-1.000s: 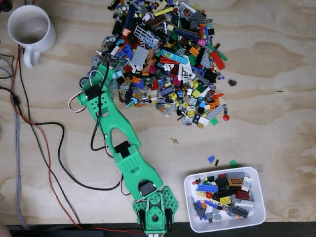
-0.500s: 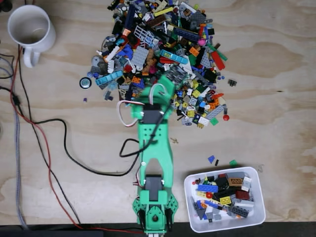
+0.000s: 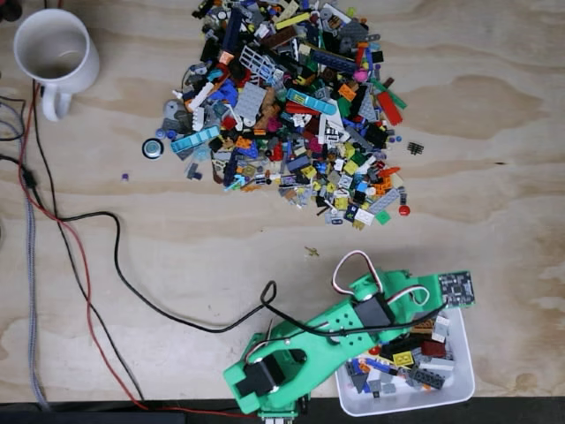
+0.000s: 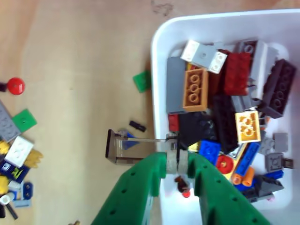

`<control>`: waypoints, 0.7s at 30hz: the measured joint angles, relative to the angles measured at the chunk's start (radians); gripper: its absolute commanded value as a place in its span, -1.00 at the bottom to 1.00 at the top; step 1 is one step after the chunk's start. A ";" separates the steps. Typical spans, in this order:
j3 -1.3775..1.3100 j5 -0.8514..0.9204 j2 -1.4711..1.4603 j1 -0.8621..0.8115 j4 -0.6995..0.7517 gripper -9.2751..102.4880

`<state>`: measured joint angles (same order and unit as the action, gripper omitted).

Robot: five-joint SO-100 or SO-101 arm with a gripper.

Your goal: Find the closest Lego and put it in the bin.

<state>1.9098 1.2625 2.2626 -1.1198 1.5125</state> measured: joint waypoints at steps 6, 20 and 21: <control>0.147 0.106 0.080 -0.229 -0.081 -0.83; 0.215 0.101 0.123 -0.314 -0.238 -0.49; 0.215 0.092 0.123 -0.282 -0.239 -0.51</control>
<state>2.1246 1.3545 2.3853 -1.4021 1.2732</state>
